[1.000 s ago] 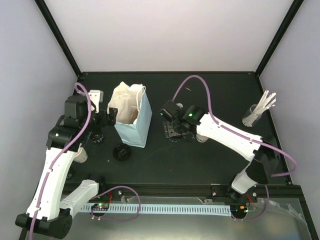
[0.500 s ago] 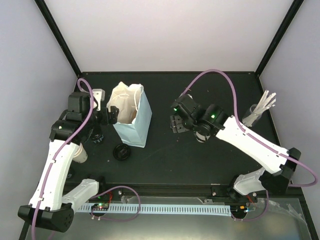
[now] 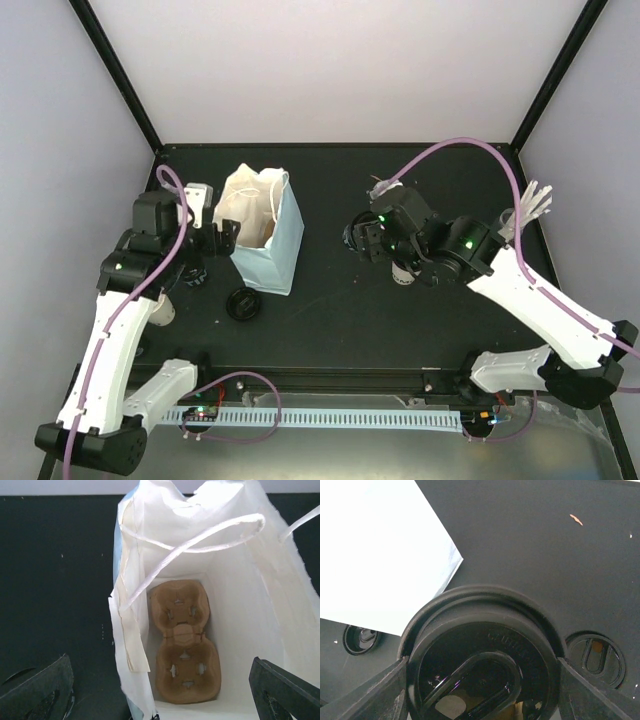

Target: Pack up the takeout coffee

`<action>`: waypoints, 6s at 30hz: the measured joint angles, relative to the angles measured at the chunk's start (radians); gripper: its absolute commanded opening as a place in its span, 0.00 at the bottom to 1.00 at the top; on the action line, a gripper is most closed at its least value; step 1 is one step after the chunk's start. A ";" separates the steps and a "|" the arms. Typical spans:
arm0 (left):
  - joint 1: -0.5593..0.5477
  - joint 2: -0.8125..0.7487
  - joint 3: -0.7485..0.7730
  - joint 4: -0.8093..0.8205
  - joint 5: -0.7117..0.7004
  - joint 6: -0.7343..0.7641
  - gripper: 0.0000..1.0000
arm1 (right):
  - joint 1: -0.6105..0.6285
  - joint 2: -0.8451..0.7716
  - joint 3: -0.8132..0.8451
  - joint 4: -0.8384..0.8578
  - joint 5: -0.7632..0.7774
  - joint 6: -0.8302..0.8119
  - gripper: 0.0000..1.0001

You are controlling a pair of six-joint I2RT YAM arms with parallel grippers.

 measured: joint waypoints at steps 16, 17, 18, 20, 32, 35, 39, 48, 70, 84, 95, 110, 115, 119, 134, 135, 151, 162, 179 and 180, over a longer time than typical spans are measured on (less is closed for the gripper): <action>0.000 0.225 0.088 -0.021 -0.034 -0.001 0.81 | -0.001 -0.036 -0.024 0.050 -0.018 -0.047 0.76; 0.000 0.241 0.104 -0.022 -0.039 -0.001 0.75 | -0.001 -0.036 -0.025 0.051 -0.021 -0.050 0.76; 0.000 0.253 0.114 -0.021 -0.041 -0.001 0.68 | -0.001 -0.036 -0.025 0.051 -0.022 -0.053 0.76; 0.000 0.291 0.138 -0.024 -0.043 -0.004 0.54 | -0.001 -0.037 -0.024 0.050 -0.026 -0.059 0.76; 0.000 0.423 0.228 -0.087 0.064 -0.065 0.02 | -0.001 -0.064 0.099 0.040 -0.060 -0.111 0.76; 0.000 0.379 0.190 -0.053 0.113 -0.133 0.02 | -0.001 -0.066 0.131 0.026 -0.047 -0.117 0.76; 0.000 0.311 0.121 0.010 0.192 -0.290 0.02 | -0.001 -0.040 0.190 -0.027 -0.027 -0.119 0.75; -0.127 0.175 -0.048 0.193 0.187 -0.644 0.02 | -0.001 0.005 0.382 -0.137 -0.020 -0.139 0.75; -0.521 0.139 -0.066 0.096 -0.265 -1.131 0.01 | -0.003 0.136 0.729 -0.185 -0.321 -0.171 0.72; -0.665 0.152 -0.032 -0.060 -0.450 -1.386 0.01 | -0.002 0.053 0.398 -0.082 -0.504 -0.113 0.71; -0.718 0.166 -0.032 -0.061 -0.504 -1.453 0.01 | 0.041 0.064 0.349 -0.080 -0.444 -0.092 0.70; -0.754 0.159 -0.045 0.016 -0.536 -1.473 0.58 | 0.137 0.214 0.401 -0.208 -0.140 -0.078 0.70; -0.754 0.129 -0.047 0.045 -0.544 -1.419 0.77 | 0.145 0.224 0.400 -0.229 -0.083 -0.078 0.69; -0.756 0.105 -0.019 0.038 -0.542 -1.335 0.80 | 0.146 0.225 0.375 -0.226 -0.068 -0.083 0.69; -0.662 -0.110 0.262 -0.077 -0.539 -0.712 0.99 | 0.148 0.209 0.188 -0.132 -0.097 -0.122 0.67; -0.616 -0.108 0.301 -0.093 -0.534 -0.676 0.99 | 0.148 0.208 0.180 -0.121 -0.108 -0.129 0.67; -0.080 0.207 0.340 -0.109 0.107 -0.233 0.99 | 0.293 0.188 0.069 -0.038 -0.229 -0.290 0.65; -0.080 0.271 0.329 -0.030 0.390 -0.007 0.98 | 0.345 0.067 -0.026 -0.026 -0.294 -0.344 0.65; -0.243 0.220 0.224 -0.188 0.330 0.129 0.98 | 0.346 0.097 -0.017 -0.033 -0.193 -0.335 0.65; -0.243 0.205 0.217 -0.191 0.319 0.129 0.99 | 0.346 0.104 -0.015 -0.034 -0.181 -0.331 0.65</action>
